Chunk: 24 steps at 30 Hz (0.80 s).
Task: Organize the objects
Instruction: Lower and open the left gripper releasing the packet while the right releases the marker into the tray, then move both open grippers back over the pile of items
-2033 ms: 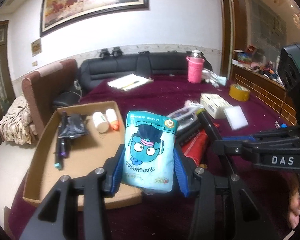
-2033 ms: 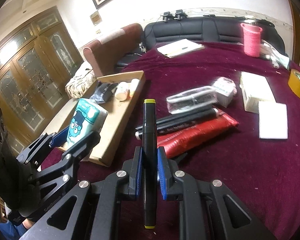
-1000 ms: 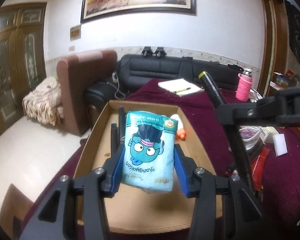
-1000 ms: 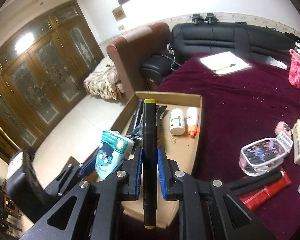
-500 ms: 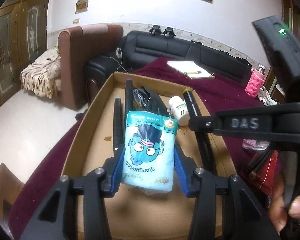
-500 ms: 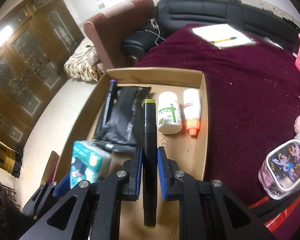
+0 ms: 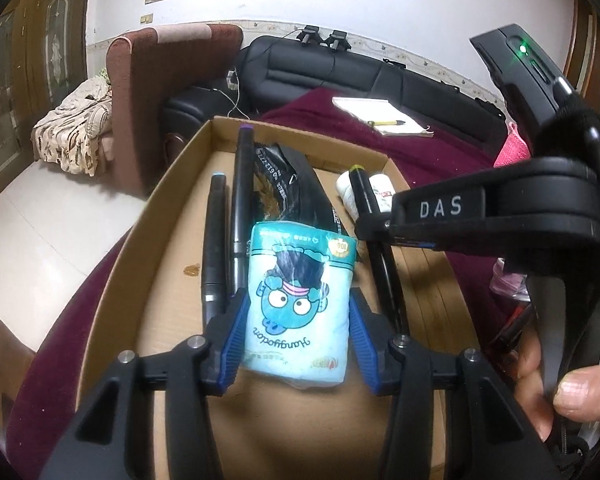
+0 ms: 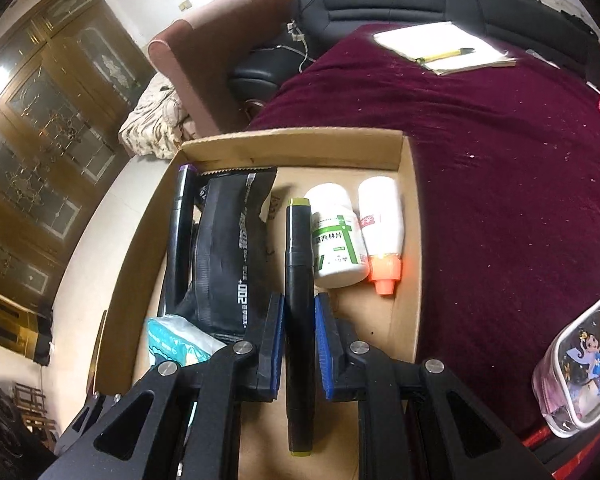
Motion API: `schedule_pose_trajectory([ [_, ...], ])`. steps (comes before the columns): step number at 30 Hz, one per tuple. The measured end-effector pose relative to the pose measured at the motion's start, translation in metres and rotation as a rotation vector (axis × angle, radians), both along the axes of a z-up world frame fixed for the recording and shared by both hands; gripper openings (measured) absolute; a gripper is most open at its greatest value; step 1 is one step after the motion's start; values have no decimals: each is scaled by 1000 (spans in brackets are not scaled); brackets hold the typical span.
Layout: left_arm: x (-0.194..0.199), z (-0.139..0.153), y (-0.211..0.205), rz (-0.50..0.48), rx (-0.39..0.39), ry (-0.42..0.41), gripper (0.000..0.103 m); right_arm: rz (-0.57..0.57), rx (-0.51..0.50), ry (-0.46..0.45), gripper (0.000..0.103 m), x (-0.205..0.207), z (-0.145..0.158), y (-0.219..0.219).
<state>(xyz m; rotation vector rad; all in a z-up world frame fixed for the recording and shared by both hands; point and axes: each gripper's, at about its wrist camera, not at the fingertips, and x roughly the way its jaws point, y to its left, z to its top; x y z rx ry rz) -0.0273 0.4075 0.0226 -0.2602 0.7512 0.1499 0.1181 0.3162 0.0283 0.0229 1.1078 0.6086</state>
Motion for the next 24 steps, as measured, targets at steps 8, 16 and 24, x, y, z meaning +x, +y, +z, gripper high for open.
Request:
schedule_pose_trajectory([
  [8, -1, -1, -2, 8, -6, 17, 63, -1, 54, 1, 18, -10, 10, -22],
  [16, -20, 8, -12, 13, 15, -10, 65, -3, 160, -13, 28, -40, 27, -68],
  [24, -40, 28, -40, -21, 37, -66, 65, -76, 236, -41, 32, -68, 29, -164],
])
